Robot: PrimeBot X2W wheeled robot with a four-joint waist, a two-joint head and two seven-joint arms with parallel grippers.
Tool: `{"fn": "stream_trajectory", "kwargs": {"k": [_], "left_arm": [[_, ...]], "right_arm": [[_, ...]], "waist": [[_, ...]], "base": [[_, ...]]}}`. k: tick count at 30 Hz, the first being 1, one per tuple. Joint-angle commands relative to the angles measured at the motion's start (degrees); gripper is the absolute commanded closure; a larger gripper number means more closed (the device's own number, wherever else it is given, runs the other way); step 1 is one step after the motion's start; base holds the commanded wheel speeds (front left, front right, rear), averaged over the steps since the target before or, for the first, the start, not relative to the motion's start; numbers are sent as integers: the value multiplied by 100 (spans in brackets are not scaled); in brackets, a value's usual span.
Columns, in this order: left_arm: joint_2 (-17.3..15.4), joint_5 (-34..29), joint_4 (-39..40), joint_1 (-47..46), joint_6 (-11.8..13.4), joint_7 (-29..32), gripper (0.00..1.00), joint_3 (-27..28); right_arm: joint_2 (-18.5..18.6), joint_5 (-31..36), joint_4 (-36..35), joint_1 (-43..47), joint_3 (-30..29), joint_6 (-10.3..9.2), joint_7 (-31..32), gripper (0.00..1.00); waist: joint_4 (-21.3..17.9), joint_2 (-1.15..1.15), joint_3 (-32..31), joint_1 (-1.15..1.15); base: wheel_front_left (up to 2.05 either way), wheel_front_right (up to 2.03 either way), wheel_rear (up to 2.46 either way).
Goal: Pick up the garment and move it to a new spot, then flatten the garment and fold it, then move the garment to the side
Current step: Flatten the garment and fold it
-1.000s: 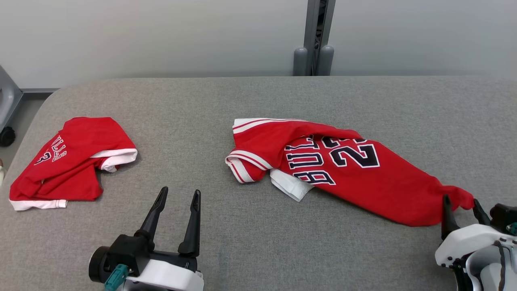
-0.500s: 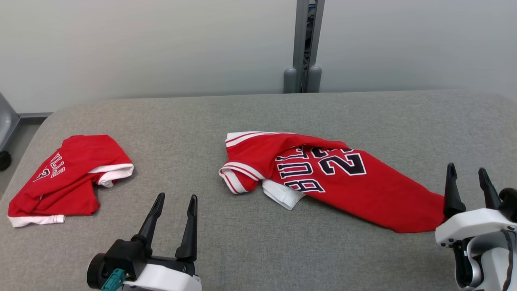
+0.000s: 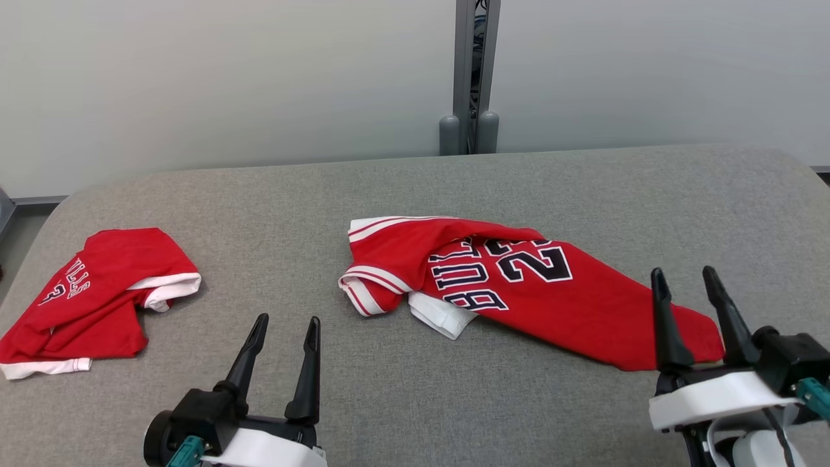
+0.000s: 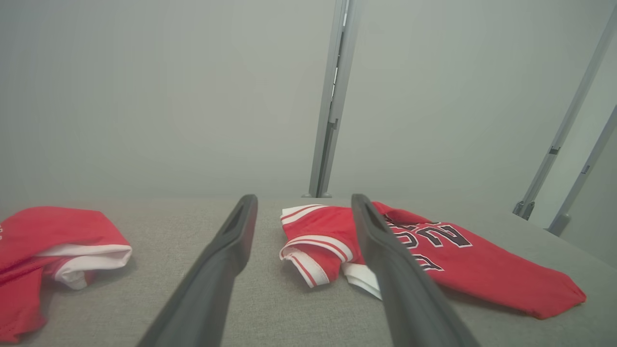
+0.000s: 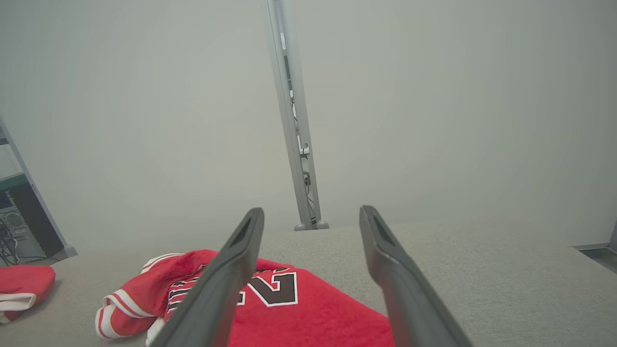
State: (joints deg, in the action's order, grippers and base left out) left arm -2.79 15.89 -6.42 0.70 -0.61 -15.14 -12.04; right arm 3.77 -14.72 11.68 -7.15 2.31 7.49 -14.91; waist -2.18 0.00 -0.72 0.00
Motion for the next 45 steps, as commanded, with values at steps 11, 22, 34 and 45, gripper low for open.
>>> {"fn": "stream_trajectory", "kwargs": {"k": [11,22,34,45], "left_arm": [[-20,56,-146,64,7,-6,0,-71],[-22,334,-1255,-413,-210,-6,0,-846],[-27,1479,-2807,-2106,95,52,0,-2241],[-27,2837,-3686,-3280,440,298,0,-3272]], "right_arm": [[102,18,-140,219,254,1,-36,0],[129,-369,-270,78,259,1,-37,0],[142,-334,-494,-268,287,1,-37,0],[88,-331,-524,-504,303,1,-37,0]], "waist": [[-85,0,-12,0],[-448,0,338,0],[-792,0,1082,0],[-1078,0,1448,0]], "base": [[0,0,0],[0,0,0],[0,0,0],[0,0,0]]}}
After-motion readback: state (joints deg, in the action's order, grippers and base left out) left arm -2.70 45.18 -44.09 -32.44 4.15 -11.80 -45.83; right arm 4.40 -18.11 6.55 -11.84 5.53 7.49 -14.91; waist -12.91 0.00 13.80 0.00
